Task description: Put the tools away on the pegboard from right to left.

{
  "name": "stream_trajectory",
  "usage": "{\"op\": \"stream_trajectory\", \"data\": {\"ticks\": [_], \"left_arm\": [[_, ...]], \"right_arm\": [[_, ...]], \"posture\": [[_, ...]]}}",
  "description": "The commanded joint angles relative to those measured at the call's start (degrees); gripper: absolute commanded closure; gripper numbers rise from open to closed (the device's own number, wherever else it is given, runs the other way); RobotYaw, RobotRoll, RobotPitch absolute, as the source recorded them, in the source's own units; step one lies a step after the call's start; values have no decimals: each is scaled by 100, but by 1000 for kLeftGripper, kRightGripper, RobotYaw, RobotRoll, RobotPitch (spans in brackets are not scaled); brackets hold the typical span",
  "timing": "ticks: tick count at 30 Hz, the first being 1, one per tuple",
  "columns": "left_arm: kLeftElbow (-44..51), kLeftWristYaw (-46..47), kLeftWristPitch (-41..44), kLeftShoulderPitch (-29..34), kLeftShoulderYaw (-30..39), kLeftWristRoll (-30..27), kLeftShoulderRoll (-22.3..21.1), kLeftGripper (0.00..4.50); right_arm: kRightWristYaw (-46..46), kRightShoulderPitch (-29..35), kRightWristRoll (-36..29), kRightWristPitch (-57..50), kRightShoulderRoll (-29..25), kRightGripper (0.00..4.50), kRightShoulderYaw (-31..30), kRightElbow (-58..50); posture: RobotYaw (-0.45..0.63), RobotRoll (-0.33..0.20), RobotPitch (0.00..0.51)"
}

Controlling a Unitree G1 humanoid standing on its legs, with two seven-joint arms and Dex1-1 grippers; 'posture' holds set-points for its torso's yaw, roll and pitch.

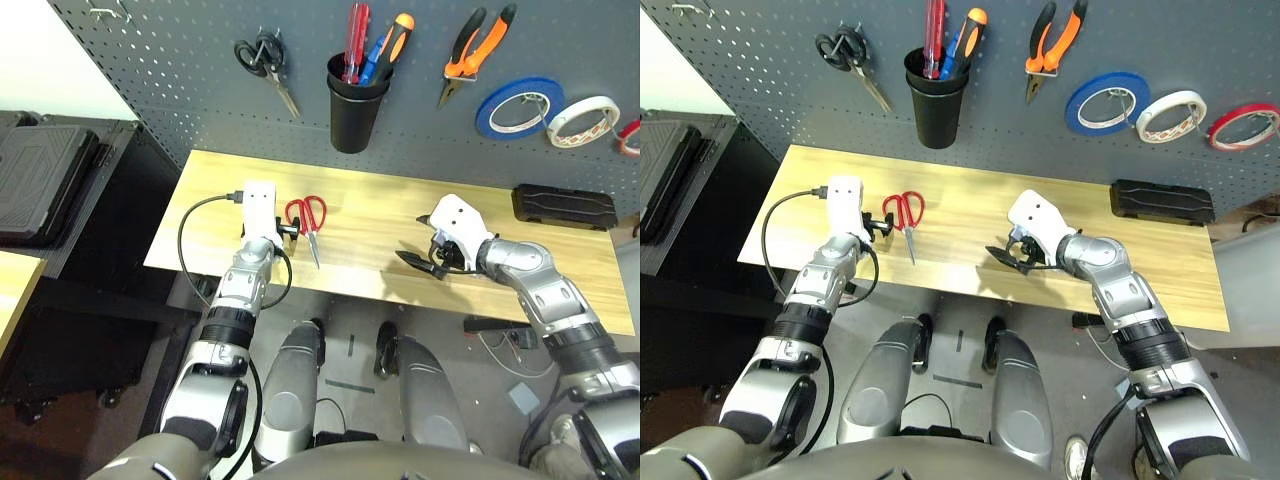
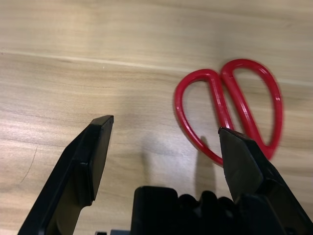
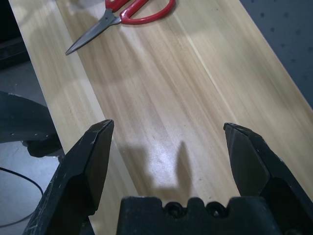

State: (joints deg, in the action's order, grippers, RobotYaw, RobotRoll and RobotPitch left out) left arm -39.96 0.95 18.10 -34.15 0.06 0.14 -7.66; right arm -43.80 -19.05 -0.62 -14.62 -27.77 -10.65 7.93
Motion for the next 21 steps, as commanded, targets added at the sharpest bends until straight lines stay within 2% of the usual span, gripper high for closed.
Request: {"op": "stream_trajectory", "data": {"ticks": [1,6,8,11,19,21], "left_arm": [[-841,35,-351,-226,23,101,44,24],[-1796,76,-603,-576,43,115,79,24],[-2087,69,-667,-655,53,110,111,389],[-2352,38,-693,-711,106,63,161,1322],[-2077,117,-911,-593,500,-240,285,4449],[-1749,155,-944,-488,653,-383,345,4479]], "right_arm": [[38,108,42,-127,29,0,-84,-143],[78,73,52,-235,65,0,-92,-256],[71,48,36,-287,53,0,-71,-313],[53,27,4,-330,13,0,-19,-376],[-9,-84,-106,-101,-28,0,118,-263],[-40,-114,-144,7,-37,0,142,-185]], "posture": [[199,0,330],[183,0,326],[183,0,326],[183,0,326],[184,0,301],[194,0,294]]}}
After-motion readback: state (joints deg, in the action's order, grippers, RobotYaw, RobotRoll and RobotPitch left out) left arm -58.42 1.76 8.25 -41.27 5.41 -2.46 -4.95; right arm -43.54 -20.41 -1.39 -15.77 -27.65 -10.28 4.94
